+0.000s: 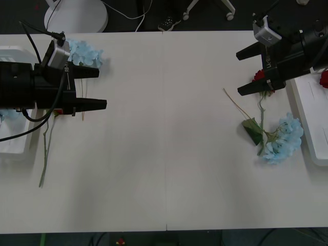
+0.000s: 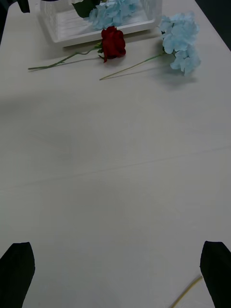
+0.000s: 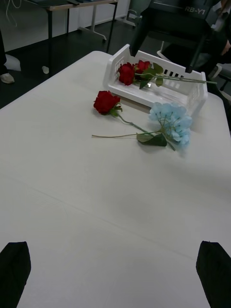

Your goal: Put the red flowers into the right box and the blue flowers into the left box

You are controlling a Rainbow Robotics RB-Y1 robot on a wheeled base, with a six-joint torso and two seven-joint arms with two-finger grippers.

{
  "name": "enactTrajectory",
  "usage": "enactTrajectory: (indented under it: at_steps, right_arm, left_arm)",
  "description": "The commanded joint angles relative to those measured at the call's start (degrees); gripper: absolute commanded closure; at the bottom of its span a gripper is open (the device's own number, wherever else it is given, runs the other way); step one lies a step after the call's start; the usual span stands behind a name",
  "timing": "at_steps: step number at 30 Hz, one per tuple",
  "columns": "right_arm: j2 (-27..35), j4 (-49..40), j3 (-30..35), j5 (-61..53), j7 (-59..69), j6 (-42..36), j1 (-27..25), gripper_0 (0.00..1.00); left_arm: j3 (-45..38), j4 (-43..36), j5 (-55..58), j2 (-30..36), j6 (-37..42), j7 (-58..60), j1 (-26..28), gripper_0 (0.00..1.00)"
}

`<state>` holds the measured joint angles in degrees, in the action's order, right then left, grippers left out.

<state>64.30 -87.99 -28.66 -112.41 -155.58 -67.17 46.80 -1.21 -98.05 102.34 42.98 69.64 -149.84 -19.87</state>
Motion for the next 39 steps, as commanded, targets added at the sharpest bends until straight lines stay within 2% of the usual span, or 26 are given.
enactTrajectory:
  at_steps: [1,3,4,11,15,17,23,26,30,35,39]
  right_arm:
    - [-0.8,-0.2,0.0,-0.7,0.6,0.5,0.0,0.0]
    - [-0.8,-0.2,0.0,-0.7,0.6,0.5,0.0,0.0]
    - [-0.7,0.5,-2.3,0.0,0.6,0.1,-2.8,0.0]
    - [-0.3,0.4,-1.7,0.7,0.6,-1.0,-2.0,0.0]
    - [-0.5,0.4,-1.4,1.0,0.6,-2.1,-0.6,0.0]
    - [-0.8,0.4,-1.4,1.1,6.7,-2.4,0.0,0.0]
    - [-2.3,0.4,-1.4,3.9,41.8,-2.5,2.4,0.0]
    - [-2.9,0.5,-1.4,6.3,55.7,-1.8,3.4,0.0]
    - [-3.7,0.5,-1.4,10.4,81.8,0.2,3.6,0.0]
    - [-4.1,1.5,-1.4,13.3,109.5,0.3,3.7,0.0]
    - [-4.1,2.7,-1.4,15.3,126.9,0.3,3.9,0.0]
  left_arm:
    - [-1.4,0.8,1.5,-2.5,0.1,-1.7,0.5,0.0]
    - [-1.8,0.8,3.0,-2.5,0.0,-1.9,0.9,0.0]
    - [-2.0,0.8,3.4,-2.5,0.0,-2.0,0.8,0.0]
    - [-3.6,0.8,2.8,1.5,0.1,-0.3,-0.9,0.0]
    - [-7.1,0.8,-6.1,2.7,2.4,14.0,-1.4,0.0]
    - [-8.4,0.8,-11.0,2.4,3.7,20.8,-2.2,0.0]
    - [-11.5,0.8,-27.9,-0.3,5.7,43.0,-4.5,0.0]
    - [-11.3,0.8,-33.4,-1.6,5.9,50.5,-5.4,0.0]
    - [-8.8,0.8,-44.7,-3.3,8.6,62.0,-7.2,0.0]
    - [-5.0,1.0,-57.4,-4.5,11.0,70.5,-7.6,0.0]
    - [-4.7,2.1,-63.1,-4.6,15.8,70.4,-7.6,0.0]
